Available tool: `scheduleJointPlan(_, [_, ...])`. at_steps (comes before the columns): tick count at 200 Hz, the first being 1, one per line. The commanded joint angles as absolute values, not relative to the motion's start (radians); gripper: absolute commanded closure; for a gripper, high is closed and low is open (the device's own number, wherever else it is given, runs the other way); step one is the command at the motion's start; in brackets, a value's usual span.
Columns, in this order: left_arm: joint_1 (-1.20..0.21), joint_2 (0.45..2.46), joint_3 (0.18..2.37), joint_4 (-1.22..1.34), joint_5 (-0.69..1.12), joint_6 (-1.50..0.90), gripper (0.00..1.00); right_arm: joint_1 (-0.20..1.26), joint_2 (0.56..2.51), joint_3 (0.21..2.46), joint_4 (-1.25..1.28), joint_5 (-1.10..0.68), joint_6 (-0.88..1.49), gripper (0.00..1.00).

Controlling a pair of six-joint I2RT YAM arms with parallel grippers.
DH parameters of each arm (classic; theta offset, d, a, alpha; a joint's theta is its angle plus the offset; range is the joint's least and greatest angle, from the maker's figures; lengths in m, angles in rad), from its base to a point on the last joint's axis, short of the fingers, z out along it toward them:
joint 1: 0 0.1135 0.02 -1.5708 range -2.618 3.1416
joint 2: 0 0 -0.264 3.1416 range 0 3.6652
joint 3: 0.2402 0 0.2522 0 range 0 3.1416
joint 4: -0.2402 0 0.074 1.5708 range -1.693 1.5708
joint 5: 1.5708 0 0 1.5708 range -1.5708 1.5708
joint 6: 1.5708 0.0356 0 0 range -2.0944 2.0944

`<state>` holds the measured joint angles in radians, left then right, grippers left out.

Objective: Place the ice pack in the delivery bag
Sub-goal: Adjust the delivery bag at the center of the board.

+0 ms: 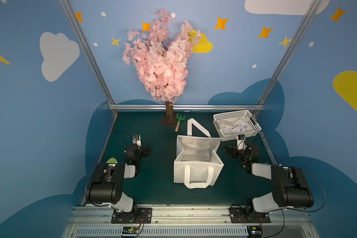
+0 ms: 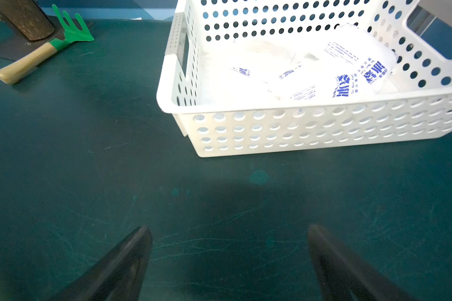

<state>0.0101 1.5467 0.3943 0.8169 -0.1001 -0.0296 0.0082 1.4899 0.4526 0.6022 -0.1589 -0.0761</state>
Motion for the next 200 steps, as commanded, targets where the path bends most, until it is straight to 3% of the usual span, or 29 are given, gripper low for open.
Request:
scheduleJointPlan(1, [0.006, 1.541, 0.391, 0.833, -0.090, -0.023, 0.00, 0.007, 1.469, 0.462, 0.605, -0.169, -0.082, 0.01])
scheduleJointPlan(154, [0.011, 1.529, 0.402, 0.824, -0.087, -0.029, 0.00, 0.006, 1.467, 0.460, 0.610, -0.165, -0.081, 0.01])
scheduleJointPlan(166, [0.011, 1.480, 0.460, 0.700, -0.111, -0.029, 0.00, 0.010, 1.450, 0.463, 0.594, -0.129, -0.065, 0.01])
scheduleJointPlan(200, [0.012, 1.359, 0.819, -0.039, -0.290, -0.218, 0.00, 0.015, 1.314, 0.594, 0.260, -0.049, 0.011, 0.01])
